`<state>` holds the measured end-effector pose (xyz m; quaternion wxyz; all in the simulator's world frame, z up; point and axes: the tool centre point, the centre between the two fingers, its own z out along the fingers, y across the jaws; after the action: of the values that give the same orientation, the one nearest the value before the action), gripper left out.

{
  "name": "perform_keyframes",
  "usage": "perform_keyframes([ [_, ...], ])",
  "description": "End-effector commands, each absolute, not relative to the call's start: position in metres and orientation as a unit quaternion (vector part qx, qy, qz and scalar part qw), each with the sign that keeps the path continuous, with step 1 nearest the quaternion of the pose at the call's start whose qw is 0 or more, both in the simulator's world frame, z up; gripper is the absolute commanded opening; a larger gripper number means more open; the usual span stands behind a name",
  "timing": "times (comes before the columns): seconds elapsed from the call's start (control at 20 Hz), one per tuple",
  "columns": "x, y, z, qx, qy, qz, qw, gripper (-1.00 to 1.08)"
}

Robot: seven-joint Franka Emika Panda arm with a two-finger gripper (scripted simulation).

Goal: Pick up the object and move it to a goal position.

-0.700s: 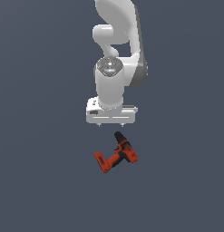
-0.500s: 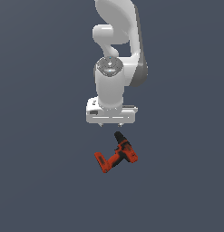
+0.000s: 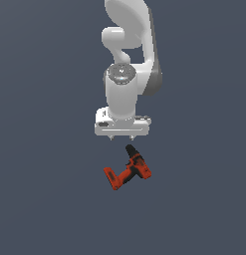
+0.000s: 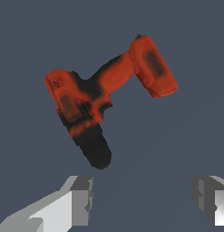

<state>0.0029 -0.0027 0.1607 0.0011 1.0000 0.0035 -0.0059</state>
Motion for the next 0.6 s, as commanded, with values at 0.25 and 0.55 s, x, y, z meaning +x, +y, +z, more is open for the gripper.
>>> perform_keyframes([
  [0.25, 0.004, 0.006, 0.140, 0.999, 0.052, -0.004, -0.002, 0.68],
  [0.55, 0.004, 0.020, 0.111, 0.992, 0.124, 0.001, -0.009, 0.68],
])
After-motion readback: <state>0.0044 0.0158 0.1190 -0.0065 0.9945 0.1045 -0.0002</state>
